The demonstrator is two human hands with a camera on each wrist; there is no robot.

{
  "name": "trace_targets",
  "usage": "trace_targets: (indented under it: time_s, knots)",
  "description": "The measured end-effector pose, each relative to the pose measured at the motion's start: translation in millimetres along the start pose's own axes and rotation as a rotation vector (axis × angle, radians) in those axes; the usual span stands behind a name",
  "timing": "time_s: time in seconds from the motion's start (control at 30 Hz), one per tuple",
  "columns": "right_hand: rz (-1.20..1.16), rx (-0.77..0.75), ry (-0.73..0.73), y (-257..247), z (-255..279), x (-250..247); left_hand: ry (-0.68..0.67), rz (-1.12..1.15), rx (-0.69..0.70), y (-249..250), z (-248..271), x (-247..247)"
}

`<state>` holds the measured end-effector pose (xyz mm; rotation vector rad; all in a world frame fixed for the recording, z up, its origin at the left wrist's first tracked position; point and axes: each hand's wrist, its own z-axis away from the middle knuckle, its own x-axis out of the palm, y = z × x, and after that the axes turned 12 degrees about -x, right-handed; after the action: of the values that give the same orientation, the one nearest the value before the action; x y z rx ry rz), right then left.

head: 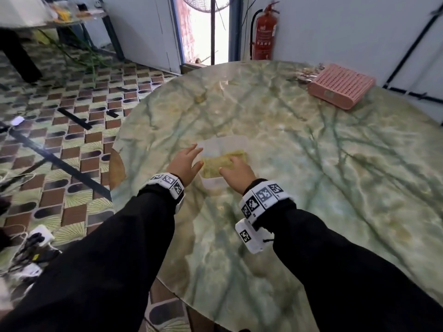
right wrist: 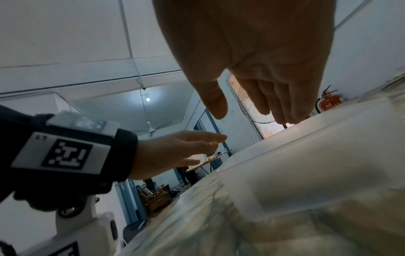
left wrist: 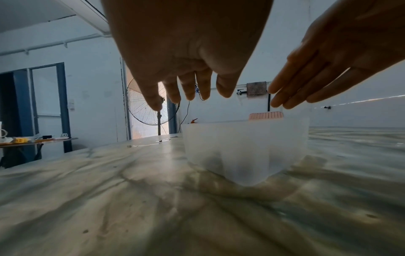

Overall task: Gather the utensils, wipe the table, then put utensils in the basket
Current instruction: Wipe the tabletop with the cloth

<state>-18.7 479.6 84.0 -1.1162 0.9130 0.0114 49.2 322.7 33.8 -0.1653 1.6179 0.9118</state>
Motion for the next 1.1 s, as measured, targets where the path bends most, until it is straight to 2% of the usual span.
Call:
trace_targets:
  time_s: [0.2, 0.37, 0.53, 0.67, 0.87, 1.03, 1.1]
  knots:
    - [0.062, 0.058, -0.020, -7.7, -21.9, 17.8, -0.067, -0.023, 0.124, -13.3, -37.7, -9.5]
    - [0.097, 0.123, 0.068, -14.7, -40.9, 27.1, -0.149, -0.111, 0.285, -15.8, -80.2, -7.8]
    - [0.162, 0.312, 0.102, -28.7, -61.3, 39.4, -0.326, -0.123, 0.466, -21.2, -116.1, -5.3]
    - [0.197, 0.442, 0.174, -34.2, -71.2, 53.2, -0.400, -0.177, 0.583, -22.0, -130.4, -11.5]
    - [0.176, 0.576, 0.242, -30.0, -92.2, 73.1, -0.474, -0.106, 0.614, -22.9, -133.5, -8.7]
    - [0.155, 0.778, 0.300, -23.3, -109.5, 79.8, -0.522, -0.090, 0.621, -16.9, -133.7, -1.6]
    - [0.121, 0.839, 0.366, -22.3, -116.0, 84.5, -0.545, -0.060, 0.605, -17.2, -134.5, 3.1]
